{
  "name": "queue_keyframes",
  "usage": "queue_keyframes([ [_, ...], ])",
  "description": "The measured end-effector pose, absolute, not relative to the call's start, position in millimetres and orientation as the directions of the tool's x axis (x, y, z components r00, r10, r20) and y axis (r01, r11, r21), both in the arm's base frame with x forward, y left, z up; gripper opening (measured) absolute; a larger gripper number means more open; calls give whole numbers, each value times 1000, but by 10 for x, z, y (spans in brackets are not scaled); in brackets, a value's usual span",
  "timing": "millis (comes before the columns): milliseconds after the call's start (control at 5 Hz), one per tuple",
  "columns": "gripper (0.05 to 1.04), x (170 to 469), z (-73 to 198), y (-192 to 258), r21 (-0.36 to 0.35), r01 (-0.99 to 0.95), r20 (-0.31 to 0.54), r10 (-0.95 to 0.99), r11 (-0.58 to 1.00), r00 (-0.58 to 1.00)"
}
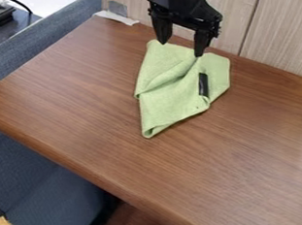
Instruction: Move the cloth from the top to the bottom
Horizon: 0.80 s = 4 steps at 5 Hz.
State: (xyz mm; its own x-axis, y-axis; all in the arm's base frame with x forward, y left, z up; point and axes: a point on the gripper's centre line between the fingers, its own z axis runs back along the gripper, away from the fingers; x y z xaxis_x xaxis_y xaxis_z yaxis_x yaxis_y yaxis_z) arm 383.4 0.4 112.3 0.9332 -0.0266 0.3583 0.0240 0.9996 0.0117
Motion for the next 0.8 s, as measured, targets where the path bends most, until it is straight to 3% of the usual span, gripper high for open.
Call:
queue_keyframes([
  [400, 1001, 3915, 722, -66, -41, 47, 256, -35, 998, 966],
  [800, 1001, 3965, 365, -5, -21, 1, 210, 4, 1000, 978],
])
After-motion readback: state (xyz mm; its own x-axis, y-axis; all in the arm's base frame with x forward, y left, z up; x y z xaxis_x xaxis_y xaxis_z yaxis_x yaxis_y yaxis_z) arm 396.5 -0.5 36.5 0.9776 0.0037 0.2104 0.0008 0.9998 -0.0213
